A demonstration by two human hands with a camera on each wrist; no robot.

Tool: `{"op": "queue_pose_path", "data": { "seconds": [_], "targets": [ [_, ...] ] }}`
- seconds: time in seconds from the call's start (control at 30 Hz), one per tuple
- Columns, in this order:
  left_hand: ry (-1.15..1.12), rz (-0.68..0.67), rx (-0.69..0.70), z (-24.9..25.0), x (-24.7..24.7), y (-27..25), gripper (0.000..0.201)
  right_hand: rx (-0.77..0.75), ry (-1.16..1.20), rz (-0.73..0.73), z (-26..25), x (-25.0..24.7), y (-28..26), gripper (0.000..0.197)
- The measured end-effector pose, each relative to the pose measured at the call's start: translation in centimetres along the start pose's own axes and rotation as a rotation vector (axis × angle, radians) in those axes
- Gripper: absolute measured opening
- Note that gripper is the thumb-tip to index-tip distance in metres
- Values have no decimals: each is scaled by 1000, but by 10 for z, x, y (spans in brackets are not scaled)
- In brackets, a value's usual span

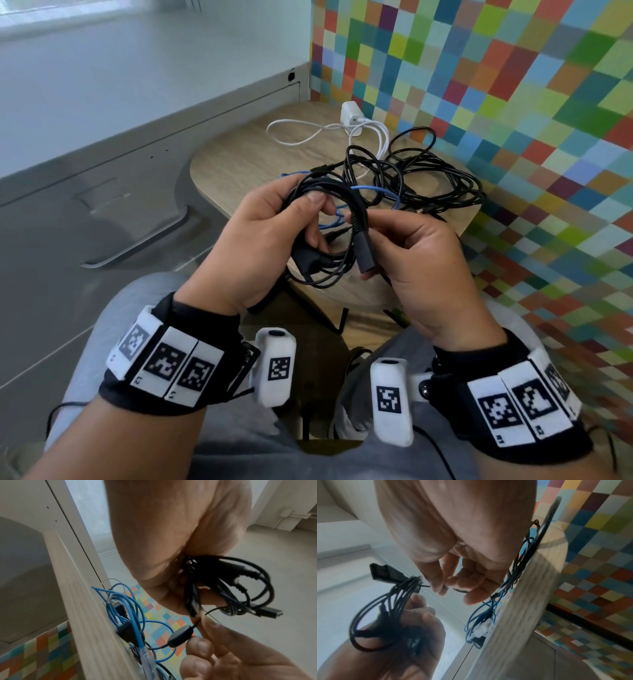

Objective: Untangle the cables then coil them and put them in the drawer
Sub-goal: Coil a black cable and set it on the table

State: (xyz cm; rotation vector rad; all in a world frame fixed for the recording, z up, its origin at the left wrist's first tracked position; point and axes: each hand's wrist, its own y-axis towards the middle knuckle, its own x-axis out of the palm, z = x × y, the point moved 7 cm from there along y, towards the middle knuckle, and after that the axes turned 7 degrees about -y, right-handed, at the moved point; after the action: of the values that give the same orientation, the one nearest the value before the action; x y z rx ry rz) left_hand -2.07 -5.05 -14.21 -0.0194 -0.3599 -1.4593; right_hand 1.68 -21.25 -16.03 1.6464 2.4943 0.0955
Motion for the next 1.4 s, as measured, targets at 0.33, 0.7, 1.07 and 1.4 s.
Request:
{"op": "queue_pose_path", "data": {
  "seconds": [0.33, 0.7, 1.07, 1.4],
  "targets": [
    [-43, 3, -41, -1, 11, -3, 24, -39, 185, 7, -2, 11, 0, 19],
    [388, 1, 29, -1, 7, -1, 18, 86, 410, 74, 8, 11, 2, 25],
    [597, 38, 62, 2, 5, 0, 17, 76, 227, -17, 6, 9, -1, 24],
    [902, 58, 27, 12, 0, -5, 14, 144, 377, 35, 6, 2, 2, 24]
  ]
}}
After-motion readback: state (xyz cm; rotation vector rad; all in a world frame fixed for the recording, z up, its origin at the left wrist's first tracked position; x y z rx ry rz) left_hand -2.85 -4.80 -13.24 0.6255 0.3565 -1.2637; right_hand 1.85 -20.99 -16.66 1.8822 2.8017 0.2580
